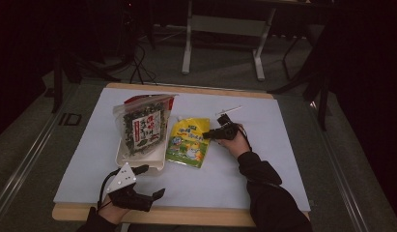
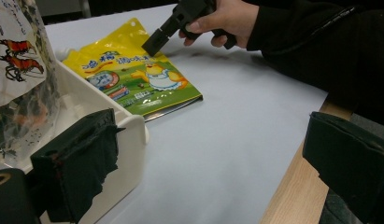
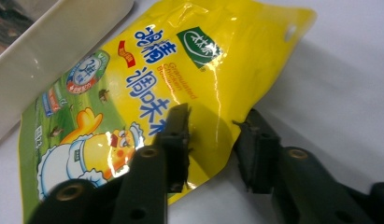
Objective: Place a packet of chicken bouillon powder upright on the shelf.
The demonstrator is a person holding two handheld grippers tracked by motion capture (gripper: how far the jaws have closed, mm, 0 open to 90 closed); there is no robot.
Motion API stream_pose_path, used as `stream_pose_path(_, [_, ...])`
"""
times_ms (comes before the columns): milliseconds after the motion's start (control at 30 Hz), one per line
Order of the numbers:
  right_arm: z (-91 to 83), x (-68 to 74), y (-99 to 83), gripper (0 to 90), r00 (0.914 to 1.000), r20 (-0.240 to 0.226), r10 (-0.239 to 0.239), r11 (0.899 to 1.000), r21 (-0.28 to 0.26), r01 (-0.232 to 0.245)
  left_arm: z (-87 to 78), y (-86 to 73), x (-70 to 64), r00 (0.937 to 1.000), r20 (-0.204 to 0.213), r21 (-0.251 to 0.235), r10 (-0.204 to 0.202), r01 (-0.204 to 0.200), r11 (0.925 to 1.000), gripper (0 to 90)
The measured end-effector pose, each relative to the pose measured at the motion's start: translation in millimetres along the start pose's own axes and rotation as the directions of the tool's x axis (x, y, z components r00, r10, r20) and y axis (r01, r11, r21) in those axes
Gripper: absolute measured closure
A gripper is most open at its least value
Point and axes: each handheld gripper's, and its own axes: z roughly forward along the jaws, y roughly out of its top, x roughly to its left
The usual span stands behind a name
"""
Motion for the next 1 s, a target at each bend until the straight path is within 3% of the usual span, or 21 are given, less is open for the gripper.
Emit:
stream_pose_path(67, [0.3,0.7,0.5,74.5,1.0,0.002,-0.002,1.0,0.004,0.002,-0.1,-0.1,0.1,1.0,0.001,-0.001,-0.002,0.002,1.0,5.1])
stream_pose_path(133, [0.7,1.2,0.9,81.0,1.0,0.008,0.001,1.0,0.009,-0.001,-0.1,-0.1,0.2,1.0,0.0,-0.001,-0.001,0.001,1.0,5.1])
stream_pose_path(167, [-0.7,0.8,1.7,88.3,0.9998,0.013,0.015,1.0,0.01,-0.015,0.0,-0.1,0.4,1.0,0.002,-0.001,-0.004,0.004,1.0,5.1])
stream_pose_path(233, [-1.6,1.3,2.3,90.0,0.9995,0.014,0.027,1.0,0.013,-0.027,0.1,-0.1,0.4,1.0,0.002,-0.001,-0.004,0.004,1.0,5.1])
stream_pose_path(433, [-6.0,6.9,2.6,90.0,0.9992,0.04,0.001,1.0,0.016,-0.001,-0.1,0.1,0.5,1.0,0.001,-0.003,-0.004,0.004,1.0,5.1])
stream_pose_path(667, [-24.8,17.9,6.0,90.0,0.9988,0.033,-0.035,0.998,-0.043,0.037,0.1,0.5,0.8,1.0,0.001,-0.004,-0.007,0.007,1.0,5.1])
stream_pose_path(1000, [-57.5,49.2,6.8,90.0,0.993,0.027,-0.115,0.986,-0.118,0.118,-1.5,3.4,-0.3,1.0,0.002,-0.02,0.0,0.0,0.9998,5.1])
